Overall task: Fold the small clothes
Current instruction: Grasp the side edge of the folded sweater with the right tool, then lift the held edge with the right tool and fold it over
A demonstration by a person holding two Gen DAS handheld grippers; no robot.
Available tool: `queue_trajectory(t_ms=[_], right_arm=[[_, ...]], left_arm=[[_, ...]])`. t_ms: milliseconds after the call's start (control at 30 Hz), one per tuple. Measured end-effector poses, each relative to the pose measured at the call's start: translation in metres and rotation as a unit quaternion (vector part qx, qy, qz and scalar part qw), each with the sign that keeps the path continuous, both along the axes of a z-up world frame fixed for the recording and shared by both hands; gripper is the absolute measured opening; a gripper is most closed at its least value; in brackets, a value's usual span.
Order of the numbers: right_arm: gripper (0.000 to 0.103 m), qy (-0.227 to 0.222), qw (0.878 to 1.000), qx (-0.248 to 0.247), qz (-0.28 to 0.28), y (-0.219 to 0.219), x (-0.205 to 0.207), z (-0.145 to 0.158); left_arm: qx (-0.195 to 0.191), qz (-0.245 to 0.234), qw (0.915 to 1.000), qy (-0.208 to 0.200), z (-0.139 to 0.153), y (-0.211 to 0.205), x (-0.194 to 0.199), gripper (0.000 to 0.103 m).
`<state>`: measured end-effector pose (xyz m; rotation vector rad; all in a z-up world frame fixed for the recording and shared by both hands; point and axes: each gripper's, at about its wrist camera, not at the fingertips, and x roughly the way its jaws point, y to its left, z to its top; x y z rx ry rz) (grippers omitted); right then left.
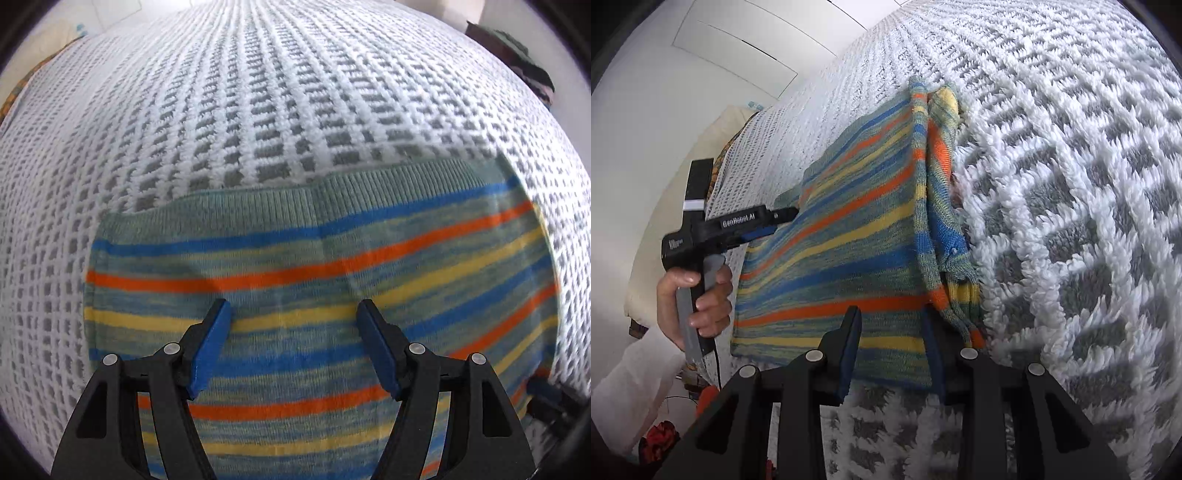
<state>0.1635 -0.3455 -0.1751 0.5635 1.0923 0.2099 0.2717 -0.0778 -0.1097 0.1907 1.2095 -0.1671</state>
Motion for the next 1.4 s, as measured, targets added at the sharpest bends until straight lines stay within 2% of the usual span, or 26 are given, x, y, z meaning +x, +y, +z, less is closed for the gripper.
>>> queue_trajectory(t_ms=[233,400,433,500,567,600,700,800,933,1033,1067,1133,1167,1200,1300,1400], right_arm=[[0.034,-0.001,1.000,0.000,-0.001,-0.004,0.000,0.000],[0.034,-0.003,1.000,-0.006,-0.001,-0.009,-0.003,0.005],[0.037,-0.005,1.000,-0.007,-0.003,-0.009,-0.004,0.010],[0.061,-0.031,0.999,0.004,-0.012,-0.012,-0.007,0.030],[0.071,-0.072,0.996,0.024,-0.040,-0.027,-0.007,0.052],[0.073,-0.084,0.994,0.034,-0.058,-0.037,-0.004,0.061],[0.073,-0.076,0.990,0.064,-0.098,-0.070,0.017,0.072],[0.073,-0.036,0.992,0.064,-0.098,-0.083,0.045,0.060],[0.073,0.024,0.994,0.090,-0.065,-0.069,0.076,0.027],[0.073,0.048,0.997,0.043,-0.048,-0.052,0.092,0.014],[0.072,0.055,0.997,0.025,-0.047,-0.048,0.097,0.011],[0.055,0.058,0.997,0.009,-0.052,-0.041,0.102,0.008],[0.016,0.057,0.997,0.004,-0.046,-0.038,0.105,0.008],[0.008,0.060,0.997,-0.008,-0.037,-0.034,0.108,0.009],[0.008,0.054,0.996,-0.073,-0.021,-0.012,0.115,0.026],[0.008,0.036,0.993,-0.110,0.002,0.023,0.123,0.061]], left_arm=[[-0.026,-0.026,0.9992,-0.017,0.011,0.008,-0.100,0.077],[-0.015,-0.044,0.9987,-0.022,-0.001,0.006,-0.149,0.080],[-0.013,-0.048,0.9985,-0.023,-0.001,0.007,-0.159,0.080],[-0.014,-0.066,0.9975,-0.018,0.002,0.007,-0.176,0.081],[-0.024,-0.078,0.9965,-0.020,0.011,0.016,-0.192,0.081],[-0.039,-0.076,0.9962,-0.016,0.016,0.024,-0.198,0.081],[-0.071,-0.030,0.9967,-0.025,0.030,0.055,-0.202,0.081],[-0.082,0.045,0.9944,-0.048,0.038,0.105,-0.194,0.081],[-0.079,0.160,0.9822,-0.061,0.034,0.180,-0.196,0.082],[-0.070,0.223,0.9704,-0.060,0.022,0.223,-0.202,0.082],[-0.069,0.238,0.9671,-0.057,0.019,0.234,-0.205,0.082],[-0.077,0.267,0.9596,-0.045,0.010,0.252,-0.210,0.082],[-0.087,0.276,0.9563,-0.040,0.008,0.259,-0.211,0.082],[-0.098,0.282,0.9535,-0.038,0.007,0.263,-0.212,0.082],[-0.103,0.282,0.9528,-0.046,0.007,0.266,-0.213,0.082],[-0.103,0.276,0.9545,-0.043,0.005,0.268,-0.211,0.082]])
